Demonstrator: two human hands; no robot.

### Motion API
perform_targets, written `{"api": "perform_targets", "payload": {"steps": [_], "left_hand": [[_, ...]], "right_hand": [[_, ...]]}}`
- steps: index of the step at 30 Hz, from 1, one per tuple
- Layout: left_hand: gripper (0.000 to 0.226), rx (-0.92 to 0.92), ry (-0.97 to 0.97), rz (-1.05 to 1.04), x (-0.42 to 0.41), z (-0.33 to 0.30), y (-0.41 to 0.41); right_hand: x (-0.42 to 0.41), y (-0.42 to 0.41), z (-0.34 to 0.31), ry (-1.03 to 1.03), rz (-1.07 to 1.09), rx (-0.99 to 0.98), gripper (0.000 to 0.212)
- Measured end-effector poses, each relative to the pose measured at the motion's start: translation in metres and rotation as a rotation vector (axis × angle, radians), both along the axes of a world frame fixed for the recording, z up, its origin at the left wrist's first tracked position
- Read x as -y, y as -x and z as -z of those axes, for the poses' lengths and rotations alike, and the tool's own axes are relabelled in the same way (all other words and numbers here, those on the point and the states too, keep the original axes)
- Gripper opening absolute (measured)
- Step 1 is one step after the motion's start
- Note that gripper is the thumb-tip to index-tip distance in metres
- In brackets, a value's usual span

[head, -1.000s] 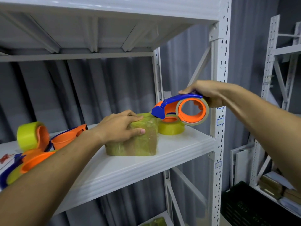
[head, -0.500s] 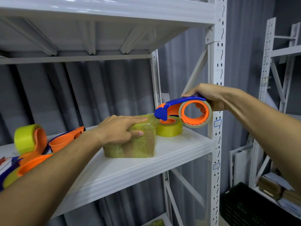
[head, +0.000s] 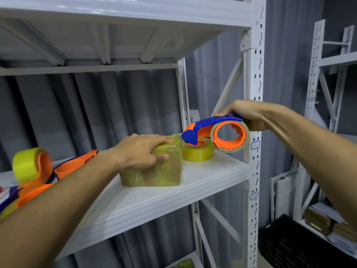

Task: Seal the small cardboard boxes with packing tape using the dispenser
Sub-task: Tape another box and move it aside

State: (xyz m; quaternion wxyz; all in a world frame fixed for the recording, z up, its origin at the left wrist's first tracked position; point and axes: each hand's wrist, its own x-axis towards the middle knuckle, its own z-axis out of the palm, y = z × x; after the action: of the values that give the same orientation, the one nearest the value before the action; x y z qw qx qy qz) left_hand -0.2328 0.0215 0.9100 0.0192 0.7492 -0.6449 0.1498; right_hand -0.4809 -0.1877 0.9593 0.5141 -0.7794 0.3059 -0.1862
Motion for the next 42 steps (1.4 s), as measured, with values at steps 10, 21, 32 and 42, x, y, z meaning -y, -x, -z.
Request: {"api": "perform_targets", "payload": {"steps": [10, 21, 32, 42], "left_hand": [[0.065, -0.091, -0.060, 0.047, 0.021, 0.001, 0.014], [0.057, -0.073, -0.028, 0.059, 0.016, -0.001, 0.020], [0.060, -0.100, -0.019, 0.022, 0.013, 0.003, 0.014], [0.054, -0.123, -0.008, 0.052, 0.016, 0.002, 0.016]], "right_hand": [[0.000, 0.013, 0.009, -0.051, 0.002, 0.056, 0.021], [0.017, 0.033, 0.009, -0.008, 0.080, 0.050, 0.021], [-0.015, -0.024, -0.004, 0.368, 0.107, -0.221, 0.024], [-0.050, -0.068, -0.022, 0.678, 0.109, -0.431, 0.025]]}}
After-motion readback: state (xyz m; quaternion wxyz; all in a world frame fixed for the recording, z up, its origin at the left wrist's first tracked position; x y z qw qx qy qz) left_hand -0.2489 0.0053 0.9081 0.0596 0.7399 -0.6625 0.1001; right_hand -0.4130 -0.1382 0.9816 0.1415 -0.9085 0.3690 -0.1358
